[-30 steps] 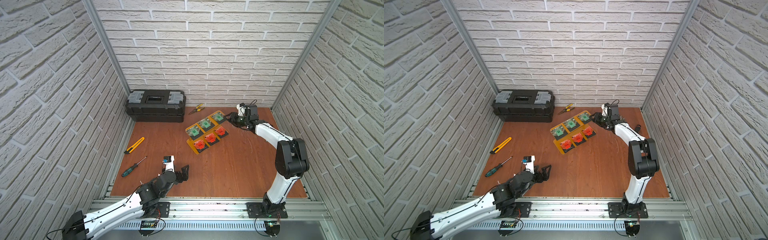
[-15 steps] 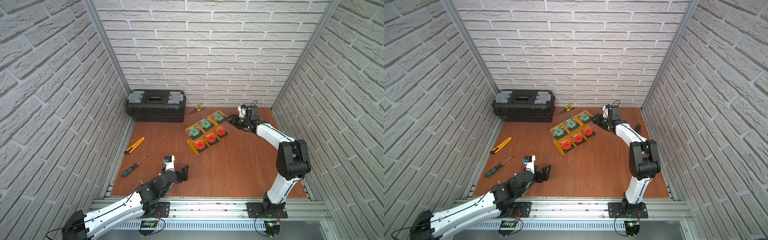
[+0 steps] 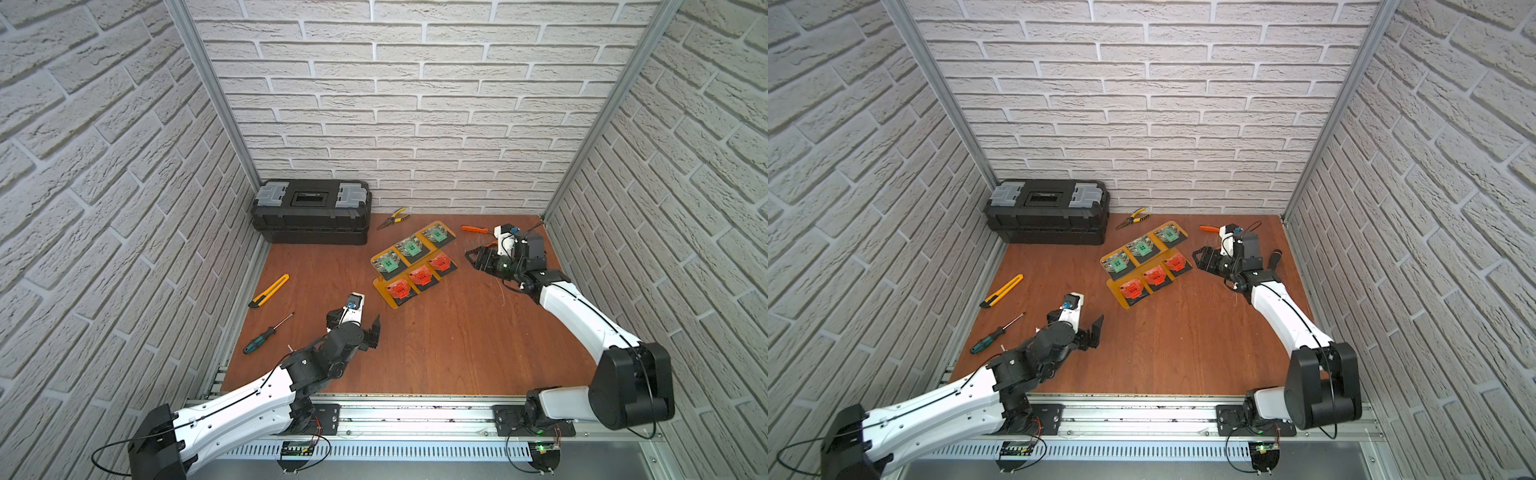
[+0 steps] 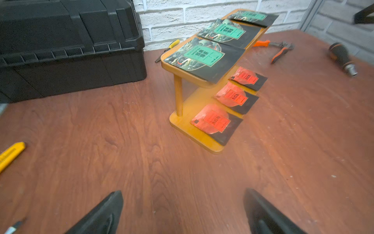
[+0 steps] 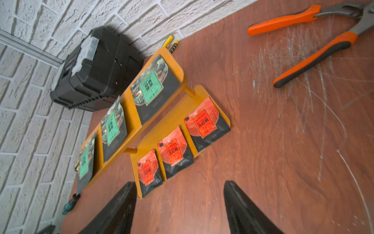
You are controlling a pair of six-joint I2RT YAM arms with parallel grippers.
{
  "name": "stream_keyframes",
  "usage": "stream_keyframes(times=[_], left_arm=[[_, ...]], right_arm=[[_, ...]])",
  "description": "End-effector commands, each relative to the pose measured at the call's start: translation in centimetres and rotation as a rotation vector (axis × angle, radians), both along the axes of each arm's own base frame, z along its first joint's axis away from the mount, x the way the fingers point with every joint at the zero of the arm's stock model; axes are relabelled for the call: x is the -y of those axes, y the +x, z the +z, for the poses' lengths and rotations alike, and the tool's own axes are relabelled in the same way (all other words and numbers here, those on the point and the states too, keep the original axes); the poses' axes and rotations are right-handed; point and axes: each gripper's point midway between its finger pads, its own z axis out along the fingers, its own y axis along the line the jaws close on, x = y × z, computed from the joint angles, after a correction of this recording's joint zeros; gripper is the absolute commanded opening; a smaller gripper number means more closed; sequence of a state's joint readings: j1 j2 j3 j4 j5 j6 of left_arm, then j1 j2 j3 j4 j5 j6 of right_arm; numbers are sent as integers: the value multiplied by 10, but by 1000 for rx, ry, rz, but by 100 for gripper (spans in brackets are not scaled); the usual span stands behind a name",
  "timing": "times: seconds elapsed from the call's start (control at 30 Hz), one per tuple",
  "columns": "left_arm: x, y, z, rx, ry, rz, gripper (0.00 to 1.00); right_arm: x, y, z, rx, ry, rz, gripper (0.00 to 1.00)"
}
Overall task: Place the tea bags on the shelf by color
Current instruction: Reset both arms
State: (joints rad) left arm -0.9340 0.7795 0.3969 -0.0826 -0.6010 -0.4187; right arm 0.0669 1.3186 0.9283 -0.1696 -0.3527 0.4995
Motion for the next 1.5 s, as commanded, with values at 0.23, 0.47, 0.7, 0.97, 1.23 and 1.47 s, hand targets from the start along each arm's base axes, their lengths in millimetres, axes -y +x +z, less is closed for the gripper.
stream_keyframes(times=[0.23, 0.47, 0.7, 0.97, 1.23, 1.47], left_arm=[[-62, 52, 29, 64, -49, 156, 99], [-110, 65, 45, 207, 21, 277, 98], [-136, 81, 33, 218, 109, 334, 99], [-172, 95, 13, 208, 103, 373, 99], [-193, 124, -27, 169, 83, 368, 98], [-186, 148, -45, 145, 58, 297, 98]], right_arm=[[28, -61, -30, 78, -198, -22, 83], [37, -78, -45, 181, -313, -5, 86], [54, -86, -37, 290, -398, -76, 100], [81, -82, -32, 312, -449, -237, 100], [100, -65, -42, 203, -515, -324, 99], [97, -45, -46, 192, -574, -269, 99]])
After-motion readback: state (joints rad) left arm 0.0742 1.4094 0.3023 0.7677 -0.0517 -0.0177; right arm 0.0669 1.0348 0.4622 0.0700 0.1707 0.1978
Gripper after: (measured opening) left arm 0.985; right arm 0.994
